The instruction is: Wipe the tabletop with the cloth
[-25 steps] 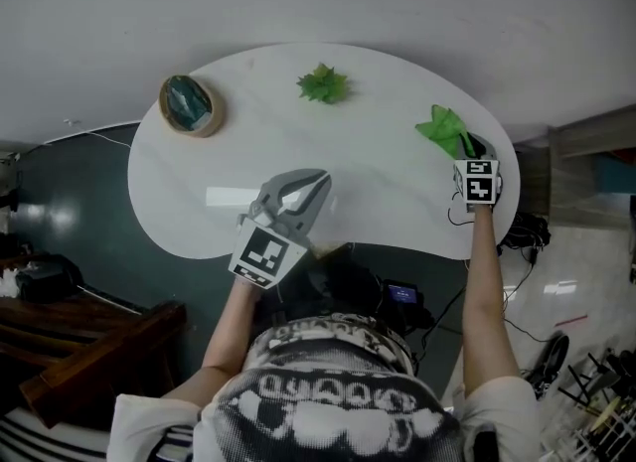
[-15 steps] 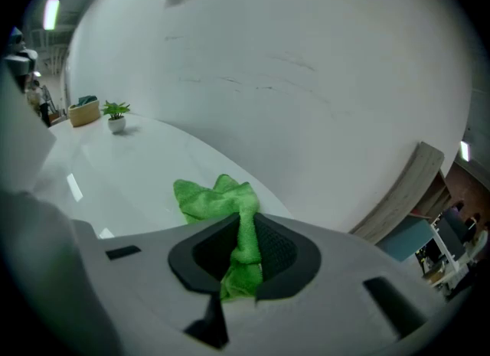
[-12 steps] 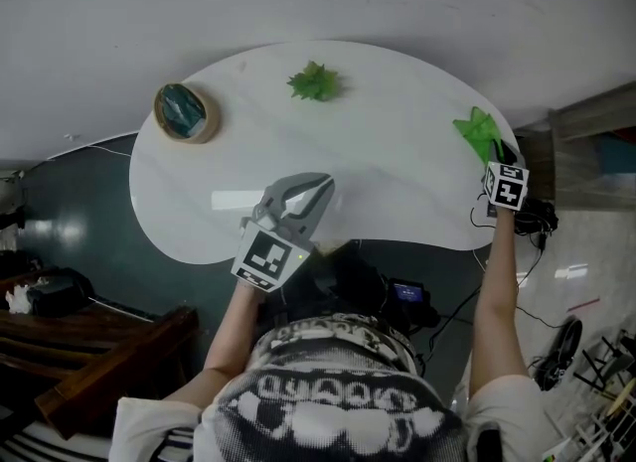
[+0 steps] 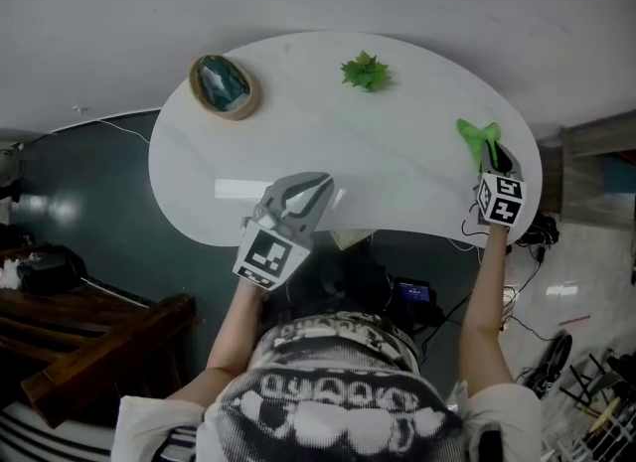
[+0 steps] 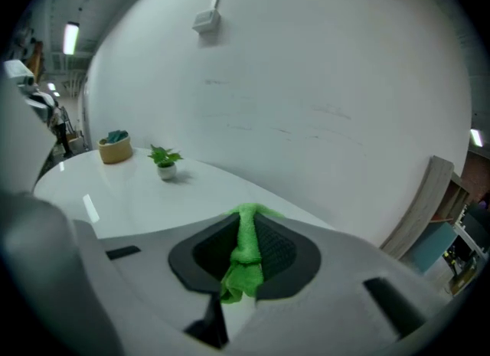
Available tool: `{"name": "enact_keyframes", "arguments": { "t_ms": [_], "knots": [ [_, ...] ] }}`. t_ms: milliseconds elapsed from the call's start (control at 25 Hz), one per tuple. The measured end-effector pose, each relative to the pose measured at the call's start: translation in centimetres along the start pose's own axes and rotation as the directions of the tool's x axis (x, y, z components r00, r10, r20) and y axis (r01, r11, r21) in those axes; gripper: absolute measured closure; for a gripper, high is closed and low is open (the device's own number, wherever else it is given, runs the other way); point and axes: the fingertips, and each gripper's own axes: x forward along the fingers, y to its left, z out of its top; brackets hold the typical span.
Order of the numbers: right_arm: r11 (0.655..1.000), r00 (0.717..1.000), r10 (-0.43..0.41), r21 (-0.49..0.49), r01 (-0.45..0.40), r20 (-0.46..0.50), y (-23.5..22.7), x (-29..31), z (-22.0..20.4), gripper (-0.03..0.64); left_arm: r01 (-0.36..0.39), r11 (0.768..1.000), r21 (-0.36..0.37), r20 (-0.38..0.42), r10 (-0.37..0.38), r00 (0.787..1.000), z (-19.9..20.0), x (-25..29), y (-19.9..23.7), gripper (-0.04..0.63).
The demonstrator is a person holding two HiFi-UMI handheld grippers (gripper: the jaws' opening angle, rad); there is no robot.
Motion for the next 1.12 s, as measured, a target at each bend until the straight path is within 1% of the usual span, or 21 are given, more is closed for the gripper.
{"name": "enact_keyframes", "arguments": {
  "t_ms": [120, 200, 360, 520, 720, 840, 960, 1040, 1120],
  "knots": [
    [0.996, 0.995, 0.084, -0.031, -0.083, 0.045, 7.7, 0.0, 3.1, 0.565, -0.021, 1.0, -0.006, -0.006, 0.021, 1.0, -1.9, -3.8, 1.9, 0.578],
    [0.989, 0.987, 0.146, -0.05, -0.142, 0.072, 13.6, 0.0, 4.9, 0.565, -0.036, 0.999, -0.007, -0.012, 0.036, 0.999, -3.3, -6.6, 3.3, 0.578],
    [0.959, 0.953, 0.279, -0.081, -0.271, 0.118, 26.3, 0.0, 8.3, 0.565, -0.076, 0.997, -0.017, -0.028, 0.075, 0.997, -6.1, -12.5, 6.2, 0.578],
    [0.908, 0.898, 0.417, -0.114, -0.404, 0.139, 39.4, 0.3, 11.0, 0.565, -0.13, 0.991, -0.034, -0.03, 0.129, 0.991, -8.2, -17.9, 9.1, 0.578],
    [0.813, 0.806, 0.578, -0.179, -0.554, 0.128, 54.0, -0.2, 12.7, 0.565, -0.196, 0.979, -0.053, -0.038, 0.194, 0.98, -10.2, -23.0, 12.0, 0.578],
    [0.755, 0.756, 0.648, -0.215, -0.62, 0.092, 60.8, -0.5, 12.7, 0.565, -0.235, 0.97, -0.065, -0.045, 0.232, 0.972, -11.1, -25.3, 13.4, 0.578],
    [0.707, 0.716, 0.696, -0.226, -0.67, 0.054, 65.7, -0.7, 11.8, 0.565, -0.268, 0.96, -0.077, -0.061, 0.264, 0.963, -12.2, -27.3, 14.6, 0.578],
    [0.685, 0.699, 0.715, -0.231, -0.691, 0.029, 67.9, -0.6, 10.8, 0.565, -0.287, 0.954, -0.086, -0.071, 0.282, 0.957, -13.0, -28.3, 15.2, 0.578],
    [0.675, 0.694, 0.72, -0.233, -0.7, 0.003, 69.0, -0.5, 9.7, 0.565, -0.302, 0.949, -0.096, -0.078, 0.295, 0.952, -13.5, -29.2, 15.6, 0.578]
  ]
}}
